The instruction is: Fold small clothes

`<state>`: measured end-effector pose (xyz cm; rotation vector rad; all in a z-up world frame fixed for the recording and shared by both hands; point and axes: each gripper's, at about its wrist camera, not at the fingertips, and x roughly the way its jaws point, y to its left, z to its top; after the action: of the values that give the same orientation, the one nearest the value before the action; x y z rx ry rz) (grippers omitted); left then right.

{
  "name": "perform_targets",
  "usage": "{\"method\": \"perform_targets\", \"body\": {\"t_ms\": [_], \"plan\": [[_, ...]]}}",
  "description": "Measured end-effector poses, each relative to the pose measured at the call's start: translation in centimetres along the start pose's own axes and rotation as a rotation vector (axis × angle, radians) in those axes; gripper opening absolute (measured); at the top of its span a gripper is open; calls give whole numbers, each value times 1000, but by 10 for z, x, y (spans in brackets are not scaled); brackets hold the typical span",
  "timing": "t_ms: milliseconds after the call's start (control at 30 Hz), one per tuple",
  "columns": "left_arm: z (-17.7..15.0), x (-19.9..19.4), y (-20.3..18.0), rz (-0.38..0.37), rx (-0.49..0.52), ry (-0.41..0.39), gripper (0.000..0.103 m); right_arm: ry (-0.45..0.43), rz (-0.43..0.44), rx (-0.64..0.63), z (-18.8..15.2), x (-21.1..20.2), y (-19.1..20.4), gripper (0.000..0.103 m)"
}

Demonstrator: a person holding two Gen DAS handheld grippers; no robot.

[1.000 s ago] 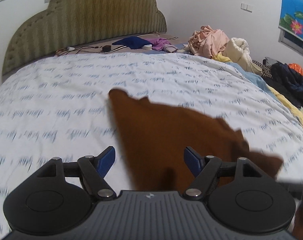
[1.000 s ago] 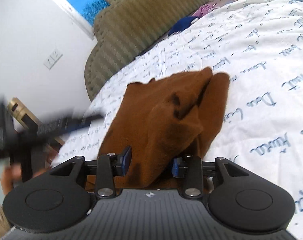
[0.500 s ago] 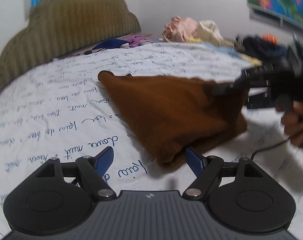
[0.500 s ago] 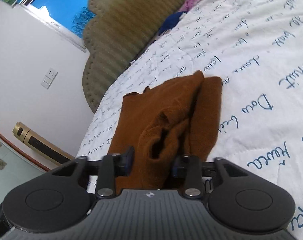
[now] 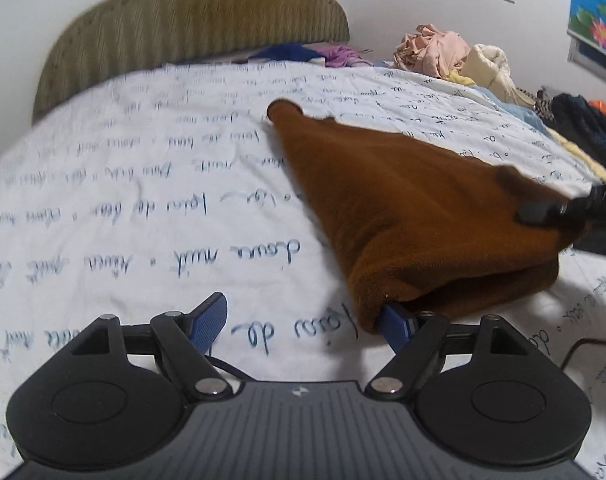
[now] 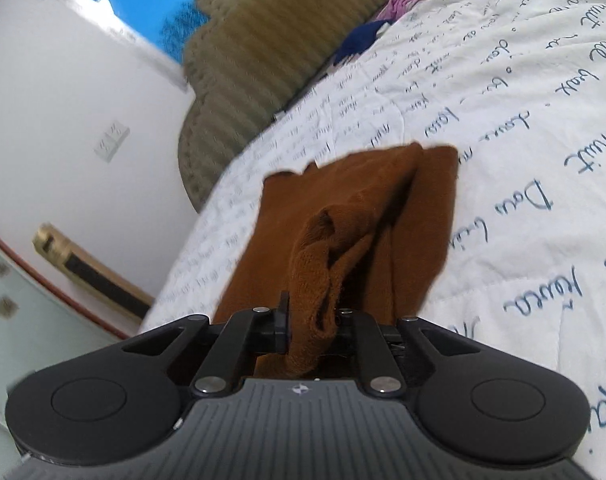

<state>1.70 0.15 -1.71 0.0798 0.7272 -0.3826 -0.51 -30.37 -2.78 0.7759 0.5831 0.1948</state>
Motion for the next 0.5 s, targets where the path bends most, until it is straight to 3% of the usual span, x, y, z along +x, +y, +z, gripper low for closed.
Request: {"method": "perform_targets", "body": {"t_ms": [100, 267, 433, 500], "plan": [[-4, -5, -2, -15, 26, 3, 81, 35, -34, 13, -6, 7, -9, 15], [0, -27, -11, -54, 67, -35, 79, 16, -20, 56, -10, -3, -22, 19], [19, -48, -13, -112, 45, -98, 80, -55, -106, -50, -6, -27, -8, 32], [30, -48, -15, -132, 11, -111, 80, -113, -153, -117, -2, -35, 5, 32]]}}
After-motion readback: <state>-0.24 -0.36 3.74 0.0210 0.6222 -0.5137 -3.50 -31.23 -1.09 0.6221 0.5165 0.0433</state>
